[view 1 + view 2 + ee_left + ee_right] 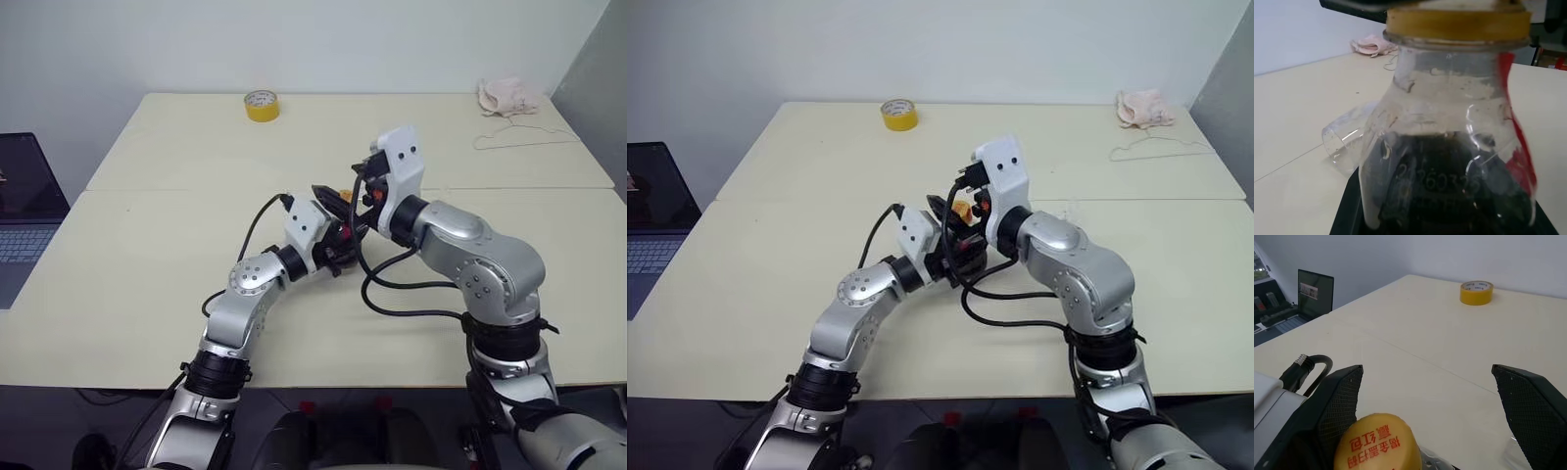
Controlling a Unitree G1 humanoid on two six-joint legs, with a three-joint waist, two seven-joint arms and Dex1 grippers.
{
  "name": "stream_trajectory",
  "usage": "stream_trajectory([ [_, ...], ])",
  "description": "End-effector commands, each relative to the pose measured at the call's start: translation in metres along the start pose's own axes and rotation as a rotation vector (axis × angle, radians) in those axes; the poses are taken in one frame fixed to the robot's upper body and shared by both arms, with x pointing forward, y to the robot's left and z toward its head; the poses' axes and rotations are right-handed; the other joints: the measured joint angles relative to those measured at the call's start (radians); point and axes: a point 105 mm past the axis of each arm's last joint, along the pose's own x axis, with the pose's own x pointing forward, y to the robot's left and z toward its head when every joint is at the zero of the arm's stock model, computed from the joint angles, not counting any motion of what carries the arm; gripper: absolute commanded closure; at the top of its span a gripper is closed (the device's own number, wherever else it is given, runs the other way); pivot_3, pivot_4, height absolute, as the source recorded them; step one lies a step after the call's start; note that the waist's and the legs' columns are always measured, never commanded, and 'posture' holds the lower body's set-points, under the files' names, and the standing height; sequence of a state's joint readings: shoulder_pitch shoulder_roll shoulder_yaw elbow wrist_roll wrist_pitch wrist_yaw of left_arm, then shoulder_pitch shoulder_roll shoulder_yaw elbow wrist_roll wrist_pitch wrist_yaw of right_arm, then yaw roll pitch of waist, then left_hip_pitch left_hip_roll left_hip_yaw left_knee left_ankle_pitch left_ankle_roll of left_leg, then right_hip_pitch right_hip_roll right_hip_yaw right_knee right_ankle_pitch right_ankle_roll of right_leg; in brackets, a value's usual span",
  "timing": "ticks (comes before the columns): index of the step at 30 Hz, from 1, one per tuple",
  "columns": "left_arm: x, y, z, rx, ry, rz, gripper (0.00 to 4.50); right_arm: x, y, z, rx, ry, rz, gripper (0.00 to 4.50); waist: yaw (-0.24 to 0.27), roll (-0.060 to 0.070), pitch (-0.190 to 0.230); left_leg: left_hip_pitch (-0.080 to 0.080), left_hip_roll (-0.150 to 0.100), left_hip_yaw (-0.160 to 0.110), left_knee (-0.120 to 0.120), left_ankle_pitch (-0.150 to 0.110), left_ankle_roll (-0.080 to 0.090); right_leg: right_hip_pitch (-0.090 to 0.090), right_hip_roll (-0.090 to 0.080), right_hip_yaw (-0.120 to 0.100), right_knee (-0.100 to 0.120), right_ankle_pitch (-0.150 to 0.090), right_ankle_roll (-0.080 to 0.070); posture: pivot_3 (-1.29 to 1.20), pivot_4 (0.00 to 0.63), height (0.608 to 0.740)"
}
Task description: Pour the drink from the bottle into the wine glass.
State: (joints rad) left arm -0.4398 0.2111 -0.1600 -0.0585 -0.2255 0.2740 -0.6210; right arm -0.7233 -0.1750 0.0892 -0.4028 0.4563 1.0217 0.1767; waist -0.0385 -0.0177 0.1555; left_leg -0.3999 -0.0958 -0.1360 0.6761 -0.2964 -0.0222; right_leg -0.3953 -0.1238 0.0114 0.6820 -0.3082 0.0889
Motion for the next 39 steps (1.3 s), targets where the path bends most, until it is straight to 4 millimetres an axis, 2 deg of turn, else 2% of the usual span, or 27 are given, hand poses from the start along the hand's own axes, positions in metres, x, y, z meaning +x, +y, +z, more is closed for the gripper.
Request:
stream_trajectory([
  [1,-0.001,0.004,0.019,0.052,-0.077,0.01,3.03,-0.014,-0.014,0.013,-0.014,-0.063,-0.069,0.0,0.0,0.0,0.0,0.0,0.0,0.0,0.0,0.0,0.0,0.0,0.0,0.0,0.0,0.0,0.0,0.0,0.15,0.74],
  [14,-0.003,0.007,0.019,0.058,-0.073,0.011,3.08,-0.031,-0.028,0.008,-0.042,-0.036,-0.106,0.0,0.0,0.0,0.0,0.0,0.0,0.0,0.0,0.0,0.0,0.0,0.0,0.0,0.0,0.0,0.0,0.0,0.15,0.74],
  [39,-0.005,0.006,0.015,0.06,-0.058,0.006,3.08,-0.049,-0.034,-0.005,-0.086,0.012,-0.089,0.0,0.005,0.0,0.0,0.0,0.0,0.0,0.0,0.0,0.0,0.0,0.0,0.0,0.0,0.0,0.0,0.0,0.15,0.74],
])
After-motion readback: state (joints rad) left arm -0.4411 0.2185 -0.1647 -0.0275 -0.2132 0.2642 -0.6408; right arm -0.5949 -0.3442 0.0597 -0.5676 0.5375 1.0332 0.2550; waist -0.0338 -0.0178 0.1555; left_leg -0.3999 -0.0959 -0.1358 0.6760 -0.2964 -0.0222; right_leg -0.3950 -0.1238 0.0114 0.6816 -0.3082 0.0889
